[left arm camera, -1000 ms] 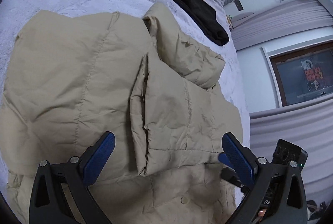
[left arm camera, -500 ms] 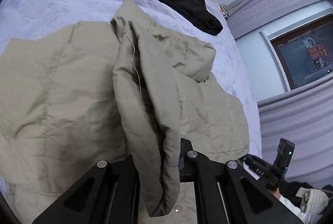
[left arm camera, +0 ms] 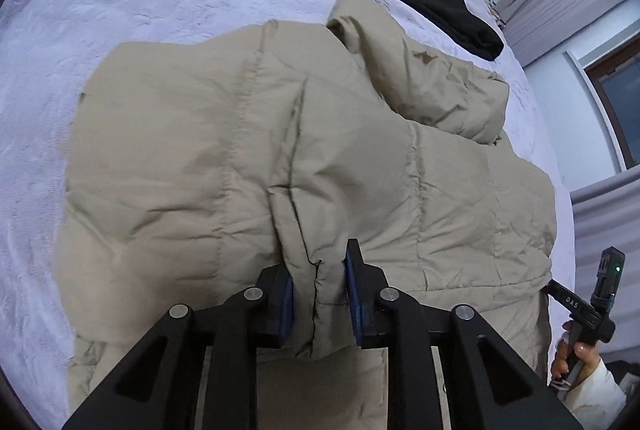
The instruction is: Fold large clothes
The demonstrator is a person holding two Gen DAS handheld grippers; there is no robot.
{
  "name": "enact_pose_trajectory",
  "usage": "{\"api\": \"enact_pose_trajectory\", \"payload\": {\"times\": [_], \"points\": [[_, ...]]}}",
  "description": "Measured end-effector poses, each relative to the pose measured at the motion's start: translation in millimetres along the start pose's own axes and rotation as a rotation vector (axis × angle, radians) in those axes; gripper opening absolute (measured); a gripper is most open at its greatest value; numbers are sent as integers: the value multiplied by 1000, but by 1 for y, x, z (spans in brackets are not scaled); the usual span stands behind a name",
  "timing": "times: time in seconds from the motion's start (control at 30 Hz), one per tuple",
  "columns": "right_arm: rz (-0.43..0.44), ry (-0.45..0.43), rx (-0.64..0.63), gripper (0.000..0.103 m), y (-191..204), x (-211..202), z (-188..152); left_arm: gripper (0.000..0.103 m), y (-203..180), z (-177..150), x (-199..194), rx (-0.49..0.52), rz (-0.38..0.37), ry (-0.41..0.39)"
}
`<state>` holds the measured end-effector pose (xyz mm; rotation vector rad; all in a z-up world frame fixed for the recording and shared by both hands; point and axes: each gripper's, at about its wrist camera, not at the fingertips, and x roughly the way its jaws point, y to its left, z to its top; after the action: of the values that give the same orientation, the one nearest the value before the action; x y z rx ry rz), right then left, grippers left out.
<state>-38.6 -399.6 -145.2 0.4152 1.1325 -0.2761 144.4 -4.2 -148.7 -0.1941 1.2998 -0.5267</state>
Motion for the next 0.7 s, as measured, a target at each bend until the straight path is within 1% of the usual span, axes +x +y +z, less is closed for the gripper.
{"api": "enact_pose_trajectory", "payload": {"times": [0.07, 0.13, 0.2, 0.23, 0.3, 0.37, 0.4, 0.47, 0.5, 0.57, 0.6, 0.7], "points": [[22, 33, 1, 5, 1, -10, -3, 24, 11, -3, -14, -5, 14, -12], [19, 52, -7, 8, 3, -23, -12, 24, 12, -4, -26, 6, 48, -37], [32, 50, -8, 10, 5, -38, -23, 24, 12, -1, -39, 15, 64, -69], [40, 35, -4, 10, 5, -46, -27, 24, 11, 1, -45, 15, 63, -89], [59, -28, 16, 10, 3, -66, -29, 24, 10, 7, -57, 15, 46, -122], [54, -95, 48, 10, -3, -81, -23, 24, 2, 16, -56, 26, 12, -138], [60, -122, 73, 10, -7, -84, -14, 24, -3, 21, -52, 41, 5, -140], [93, -139, 107, 10, -11, -79, 6, 24, -16, 28, -35, 69, 27, -126], [116, -141, 119, 10, -11, -72, 19, 24, -21, 30, -24, 92, 56, -122], [134, -140, 106, 10, -5, -57, 36, 24, -27, 28, 0, 133, 156, -117], [132, -129, 89, 10, 0, -44, 45, 24, -24, 27, 13, 131, 172, -100], [67, -70, 54, 10, 6, -5, 54, 24, -18, 23, 33, 102, 146, -93]]}}
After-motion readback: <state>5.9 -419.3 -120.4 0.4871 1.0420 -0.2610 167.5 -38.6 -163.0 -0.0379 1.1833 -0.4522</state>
